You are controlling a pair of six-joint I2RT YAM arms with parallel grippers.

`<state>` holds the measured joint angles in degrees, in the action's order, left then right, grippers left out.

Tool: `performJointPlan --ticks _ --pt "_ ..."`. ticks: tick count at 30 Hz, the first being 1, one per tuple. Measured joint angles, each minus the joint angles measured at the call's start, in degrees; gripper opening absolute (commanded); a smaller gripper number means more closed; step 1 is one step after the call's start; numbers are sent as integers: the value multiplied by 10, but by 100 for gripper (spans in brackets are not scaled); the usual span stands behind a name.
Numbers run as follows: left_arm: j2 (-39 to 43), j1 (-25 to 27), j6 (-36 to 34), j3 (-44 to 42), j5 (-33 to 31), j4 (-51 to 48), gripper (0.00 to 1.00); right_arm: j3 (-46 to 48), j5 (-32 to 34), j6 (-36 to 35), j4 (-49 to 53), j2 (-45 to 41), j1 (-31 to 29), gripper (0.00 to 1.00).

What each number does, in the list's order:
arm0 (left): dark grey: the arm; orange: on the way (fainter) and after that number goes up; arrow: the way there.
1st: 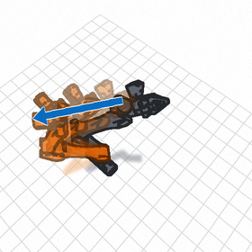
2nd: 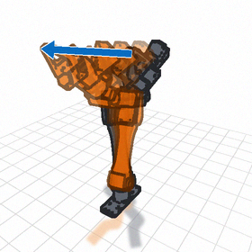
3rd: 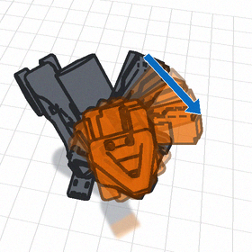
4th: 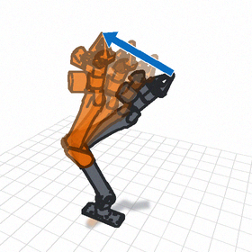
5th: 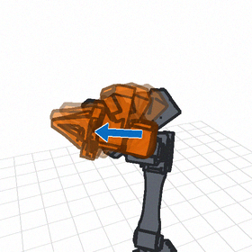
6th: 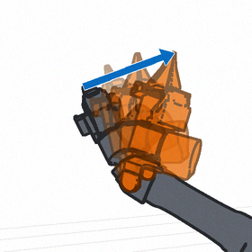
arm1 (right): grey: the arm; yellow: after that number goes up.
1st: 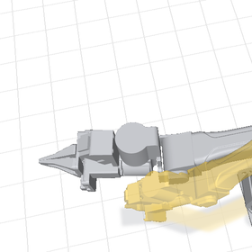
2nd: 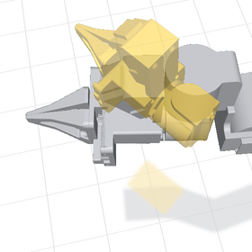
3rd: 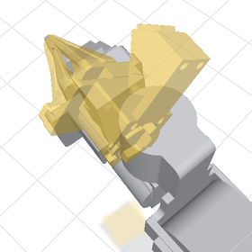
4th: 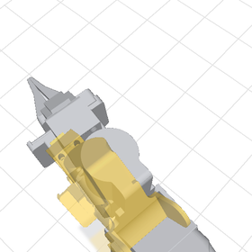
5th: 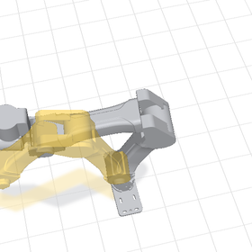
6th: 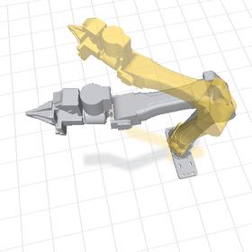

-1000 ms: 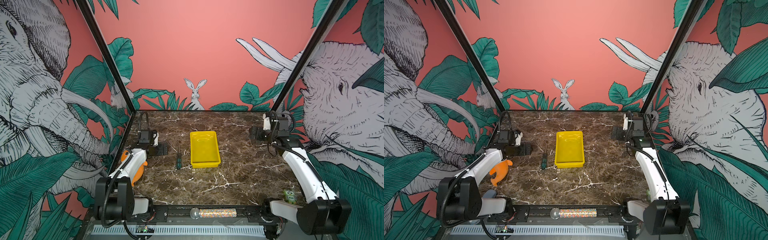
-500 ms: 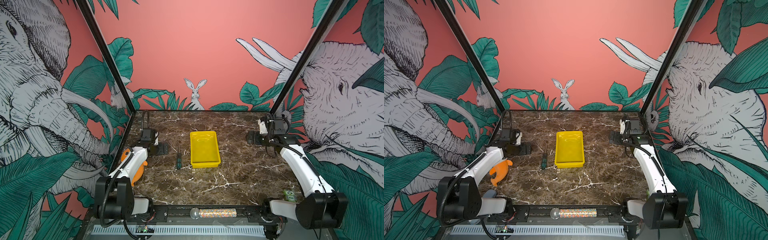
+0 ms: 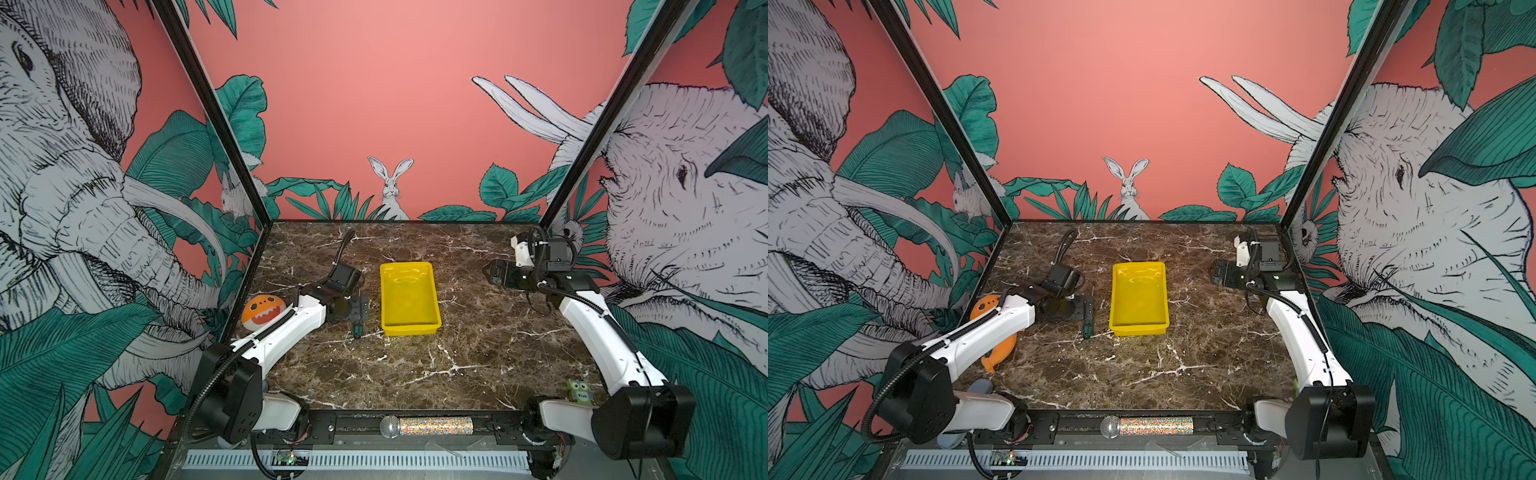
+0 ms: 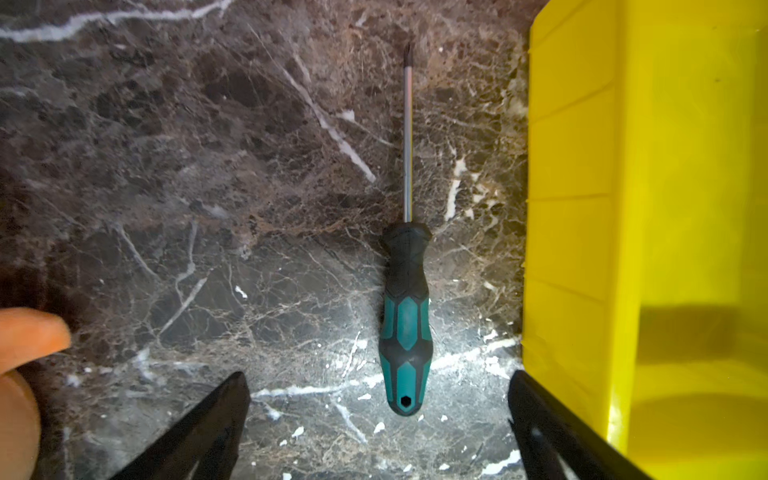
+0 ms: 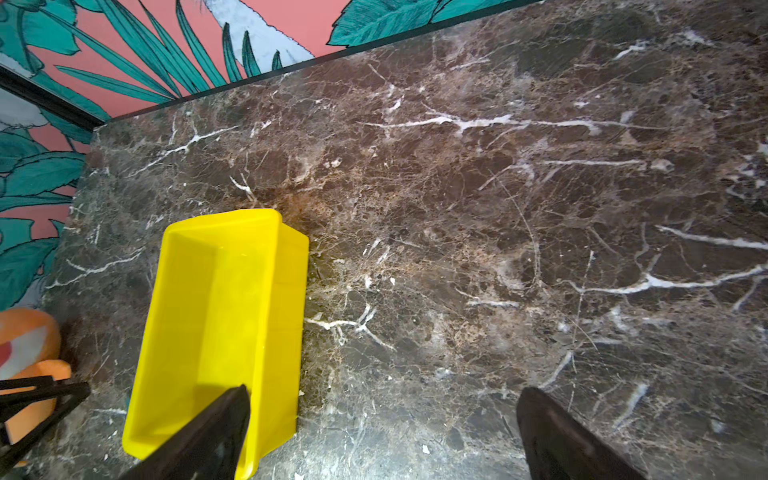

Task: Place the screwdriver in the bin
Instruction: 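Move the left gripper over the green-handled screwdriver while the right arm lifts slightly, then lower the left gripper and close it on the screwdriver handle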

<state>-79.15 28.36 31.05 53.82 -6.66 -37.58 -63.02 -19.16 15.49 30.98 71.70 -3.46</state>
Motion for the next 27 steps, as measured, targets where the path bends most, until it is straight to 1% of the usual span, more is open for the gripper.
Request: performJointPlan --ticks 7,12,16,20,22,25,27 --pt "-73 0 25 -1 14 3 88 -2 -32 -12 28 -9 0 100" --pt "-103 1 24 12 26 2 85 -5 -36 -29 62 -16 -1 99" --pt "-126 1 21 32 35 2 83 -2 -37 -31 66 -39 -5 100" --pt "-143 1 17 54 37 -2 80 30 -35 -28 54 -72 -8 99" --pt "-154 1 15 65 38 -3 77 55 -36 -26 53 -85 -8 100" --pt "-165 1 13 73 40 -4 71 75 -36 -24 54 -88 -8 100" --pt "-171 1 14 73 40 -6 70 77 -35 -25 58 -88 -8 100"
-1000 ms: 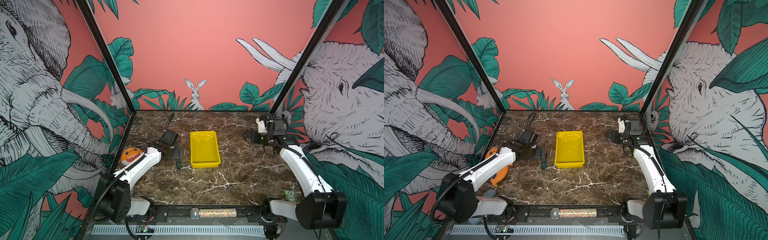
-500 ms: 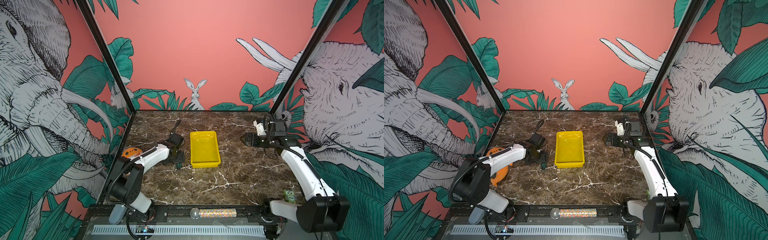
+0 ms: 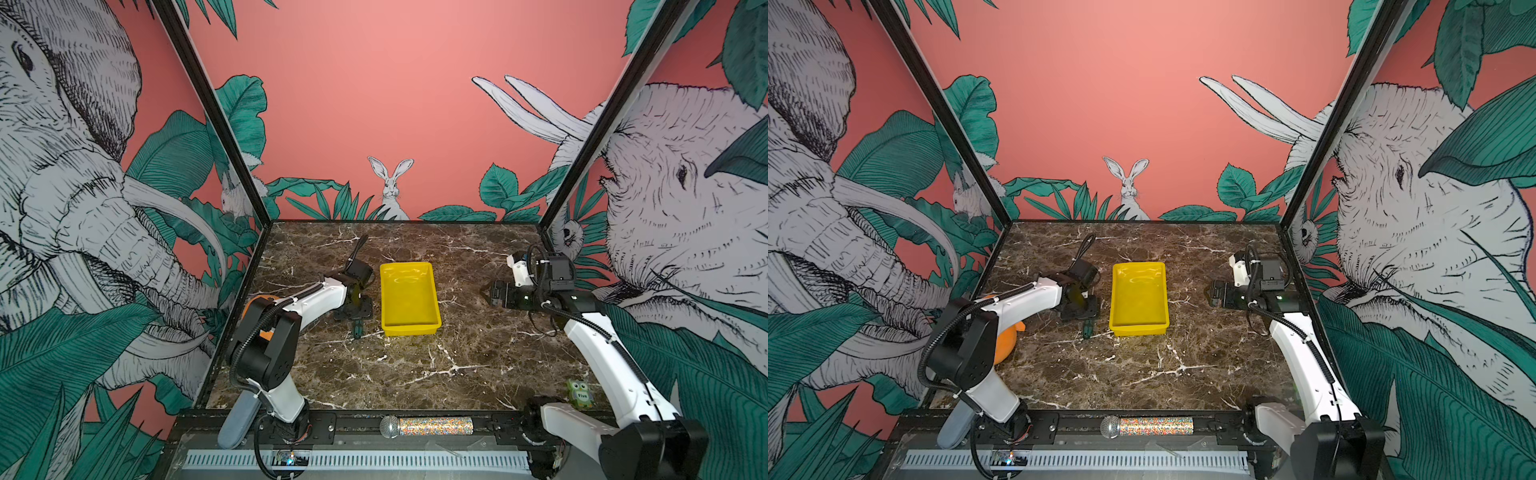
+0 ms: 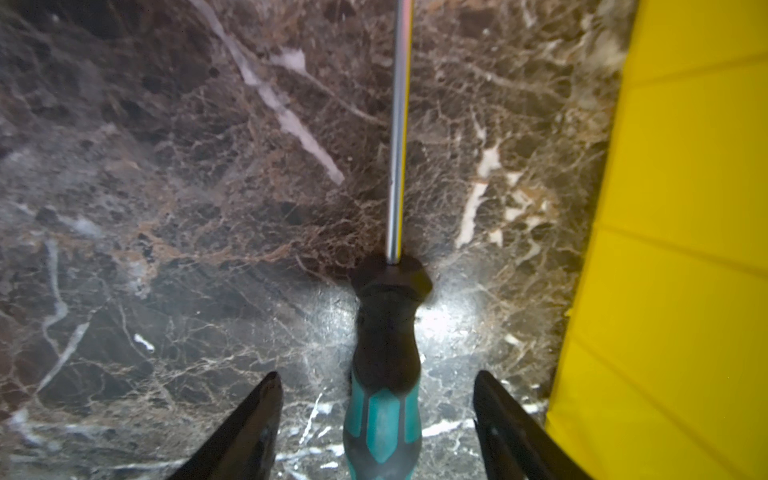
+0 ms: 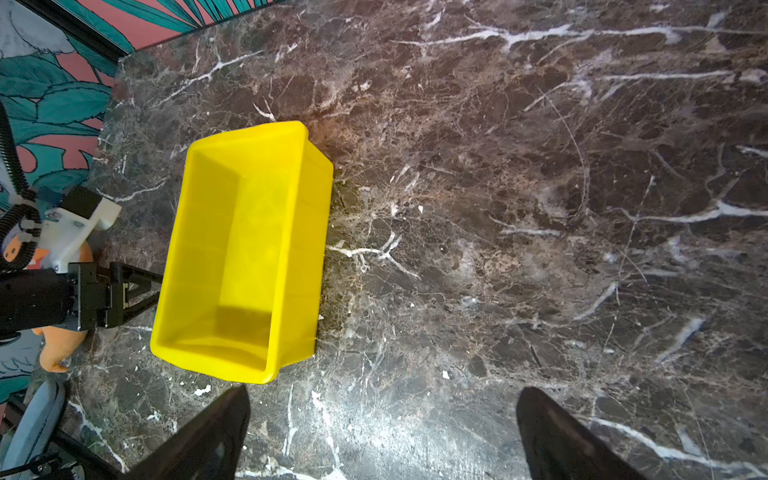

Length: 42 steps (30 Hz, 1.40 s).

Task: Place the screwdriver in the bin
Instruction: 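Lower the left gripper and close it on the screwdriver handle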

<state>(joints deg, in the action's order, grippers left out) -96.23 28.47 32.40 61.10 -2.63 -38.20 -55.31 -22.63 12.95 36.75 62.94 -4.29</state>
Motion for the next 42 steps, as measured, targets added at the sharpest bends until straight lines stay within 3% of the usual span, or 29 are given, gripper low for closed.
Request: performJointPlan --ticks 26,30,34,42 --pt "-40 12 0 12 -17 3 46 -7 10 -38 -3 8 -2 100" --pt "-50 16 2 12 -19 3 31 -16 7 -40 -12 30 -6 100" --pt "-53 19 2 18 -28 -5 7 -16 3 -39 -30 38 -21 100" --pt "-29 23 17 19 -53 -41 0 -16 -18 -31 -45 38 -38 99"
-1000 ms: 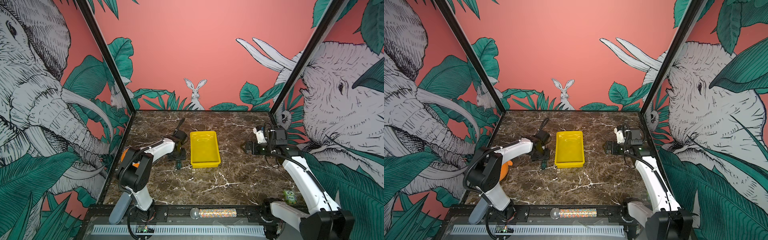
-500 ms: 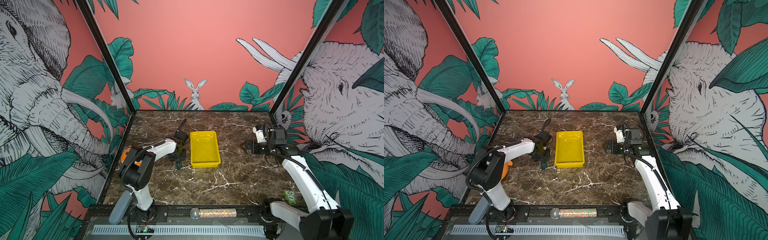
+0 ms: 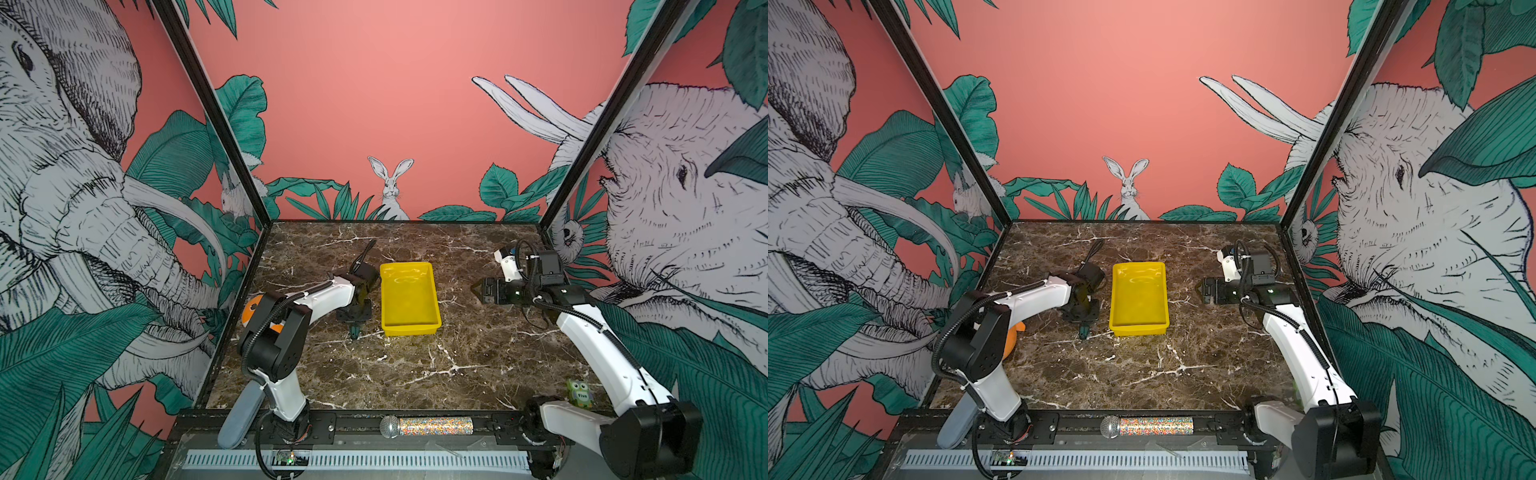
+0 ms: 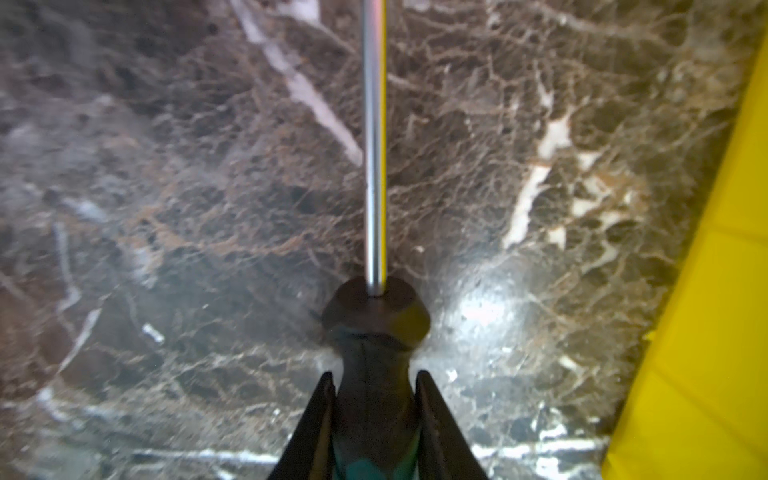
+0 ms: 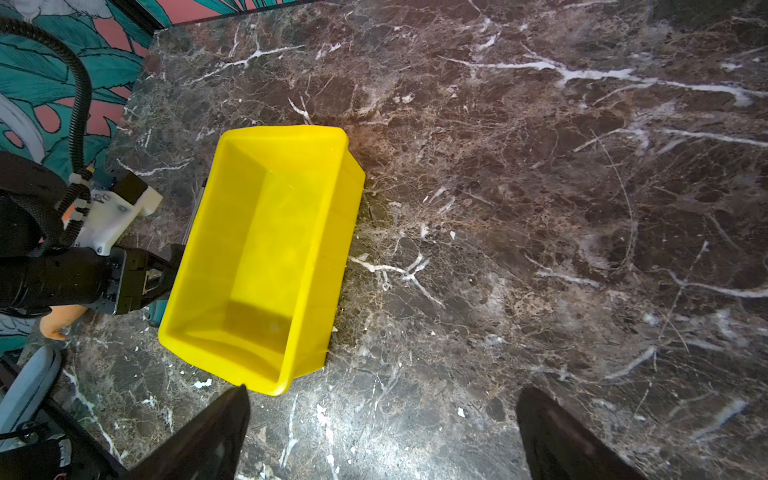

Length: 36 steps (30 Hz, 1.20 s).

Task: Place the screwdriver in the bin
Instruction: 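Lower the left gripper and close it on the screwdriver handle, then lift the screwdriver with the left gripper and carry it over the yellow bin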

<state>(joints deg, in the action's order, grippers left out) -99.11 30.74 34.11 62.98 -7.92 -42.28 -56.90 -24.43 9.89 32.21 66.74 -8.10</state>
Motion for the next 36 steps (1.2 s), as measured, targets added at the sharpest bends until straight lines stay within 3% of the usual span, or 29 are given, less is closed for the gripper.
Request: performJointPlan --ticks 10,18,30,36 --pt "92 6 -2 82 -26 -101 0 -16 -61 37 -21 36 -10 99" --pt "97 47 -12 192 -37 -165 0 -16 -65 52 -32 13 -11 99" --pt "-105 166 -41 440 -31 -193 0 -12 -74 62 -46 -9 -14 99" --pt "-191 177 -70 465 -28 -194 0 -12 -54 53 -40 -11 -20 99"
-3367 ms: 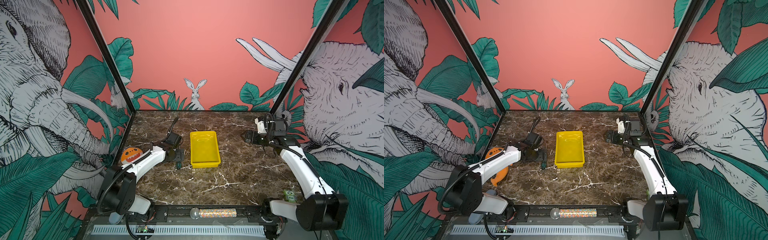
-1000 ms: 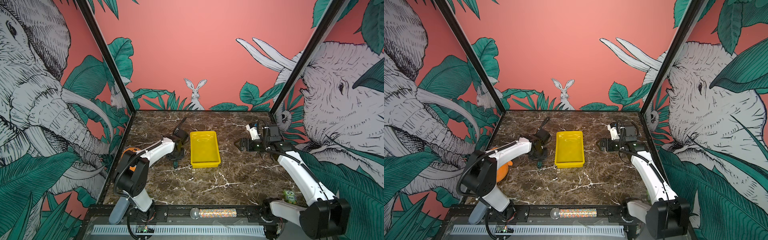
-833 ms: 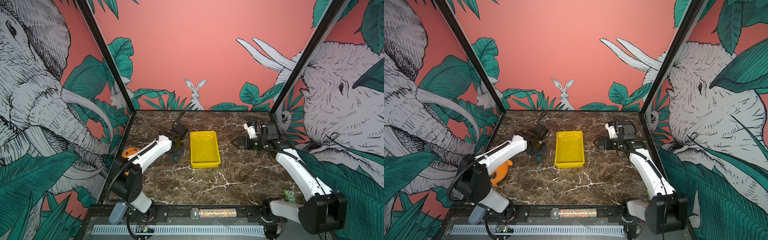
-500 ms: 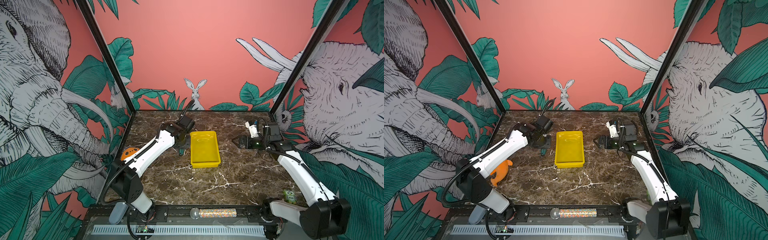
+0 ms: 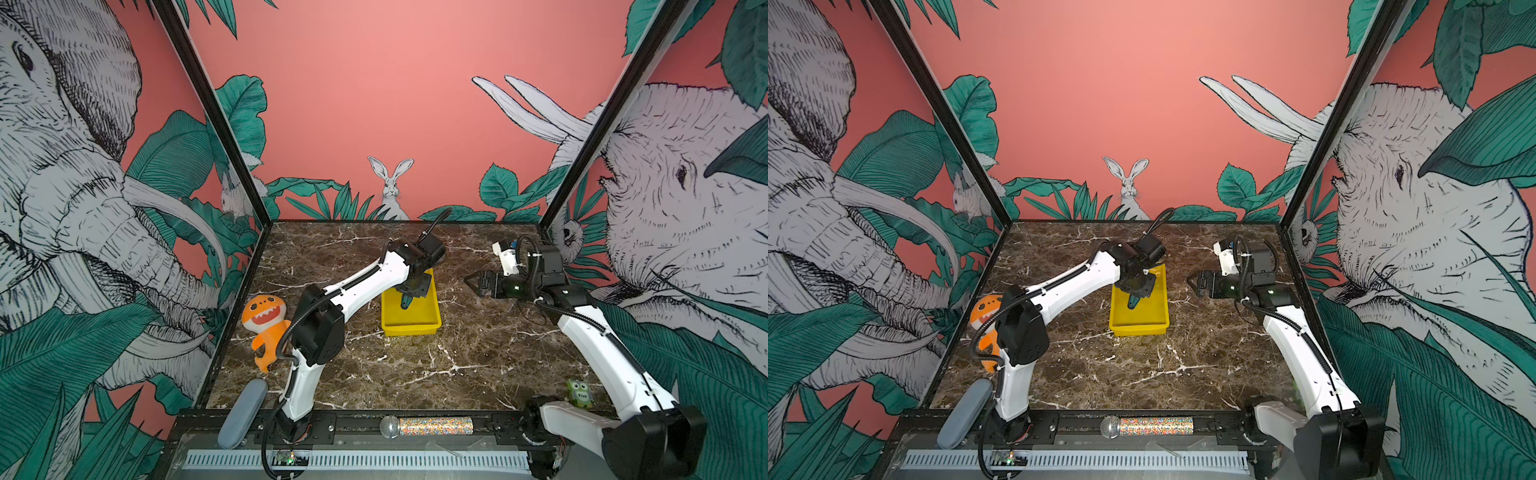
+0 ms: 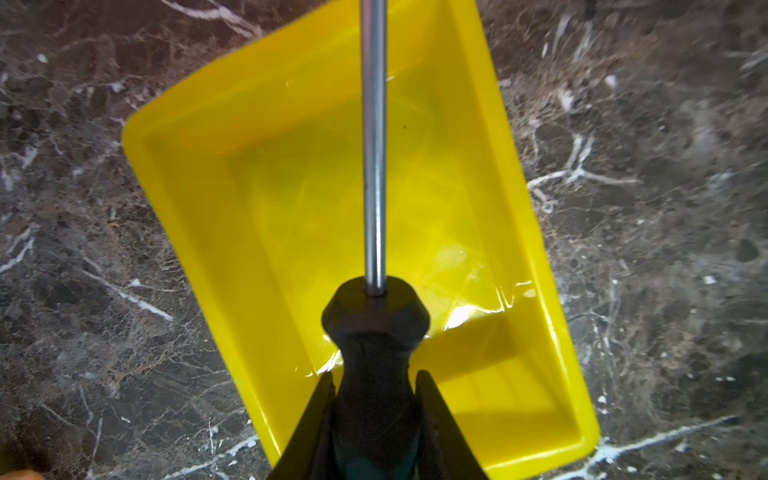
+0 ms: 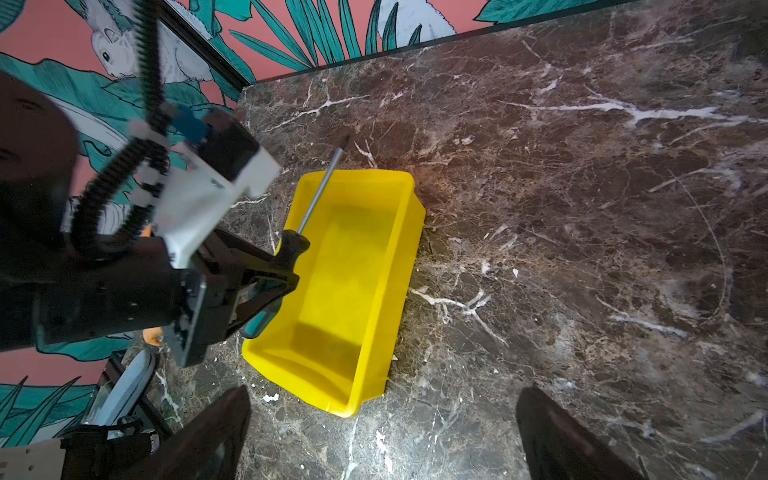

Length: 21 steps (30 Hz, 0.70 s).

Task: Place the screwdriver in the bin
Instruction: 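Lift the screwdriver with the left gripper and carry it over the yellow bin, then lower the screwdriver into the bin and open the left gripper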

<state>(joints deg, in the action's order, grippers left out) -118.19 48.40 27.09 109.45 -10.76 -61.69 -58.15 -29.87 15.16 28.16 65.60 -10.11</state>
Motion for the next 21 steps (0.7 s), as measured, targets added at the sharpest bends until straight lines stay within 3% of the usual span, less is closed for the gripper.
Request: performJointPlan --ticks 21 --pt "-35 0 -45 -91 7 82 2 52 115 10 98 -160 -23 99"
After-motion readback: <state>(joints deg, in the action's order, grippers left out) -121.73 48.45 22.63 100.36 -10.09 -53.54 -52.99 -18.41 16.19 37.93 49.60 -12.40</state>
